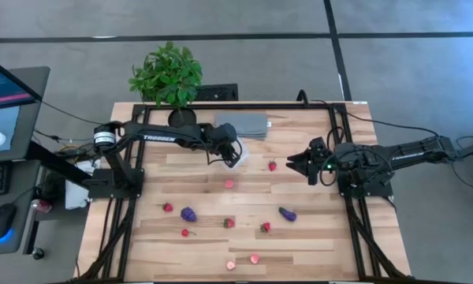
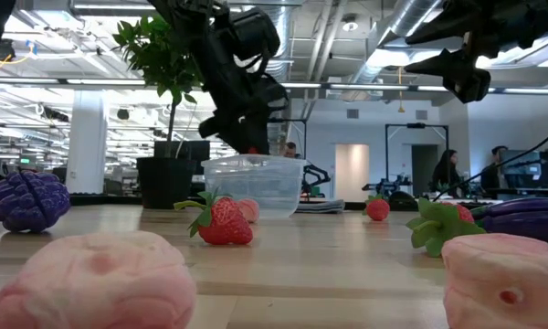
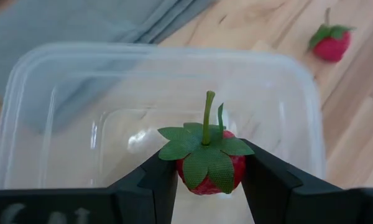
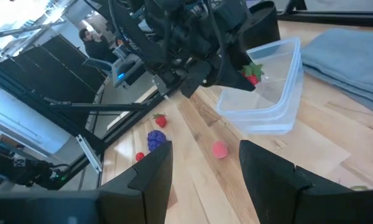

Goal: Pick and placing Produce into tupperware
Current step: Put the red strawberry into the transparent bin

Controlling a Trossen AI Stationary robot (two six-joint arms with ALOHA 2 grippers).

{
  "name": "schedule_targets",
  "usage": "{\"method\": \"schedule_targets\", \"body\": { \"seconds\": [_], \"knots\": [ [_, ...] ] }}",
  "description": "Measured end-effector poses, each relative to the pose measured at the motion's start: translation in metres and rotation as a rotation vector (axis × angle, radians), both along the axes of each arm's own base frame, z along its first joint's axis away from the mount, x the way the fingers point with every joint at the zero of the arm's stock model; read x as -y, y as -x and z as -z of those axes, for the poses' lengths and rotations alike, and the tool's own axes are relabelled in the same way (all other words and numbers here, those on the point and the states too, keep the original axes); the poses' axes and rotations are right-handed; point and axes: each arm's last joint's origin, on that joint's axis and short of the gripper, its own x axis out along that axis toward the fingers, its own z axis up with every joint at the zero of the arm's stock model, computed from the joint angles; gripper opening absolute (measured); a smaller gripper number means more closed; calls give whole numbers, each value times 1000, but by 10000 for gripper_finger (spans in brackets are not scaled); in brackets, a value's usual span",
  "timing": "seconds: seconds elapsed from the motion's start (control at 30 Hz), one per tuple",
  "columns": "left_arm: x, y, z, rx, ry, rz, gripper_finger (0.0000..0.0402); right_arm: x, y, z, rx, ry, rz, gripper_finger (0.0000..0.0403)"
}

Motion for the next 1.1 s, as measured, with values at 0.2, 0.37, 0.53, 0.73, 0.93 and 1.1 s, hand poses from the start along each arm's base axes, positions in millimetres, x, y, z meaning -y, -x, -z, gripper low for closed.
{"method": "schedule_targets", "body": {
  "seconds": [0.2,0.37,0.53,0.73,0.93,1.1],
  "knots": [
    [-1,1,2,-17,-13,-9,158,0,0,0,0,0,-1,209],
    [-2,1,2,-24,-31,-13,180,1,0,0,0,0,3,209],
    [-2,1,2,-30,-43,-5,205,1,0,0,0,0,3,209],
    [1,3,-5,5,23,78,230,0,3,10,-106,13,-6,209],
    [18,10,-25,51,91,195,232,-3,8,20,-209,3,32,209],
    [39,24,-53,80,21,247,231,-4,9,20,-206,34,84,209]
  ]
}}
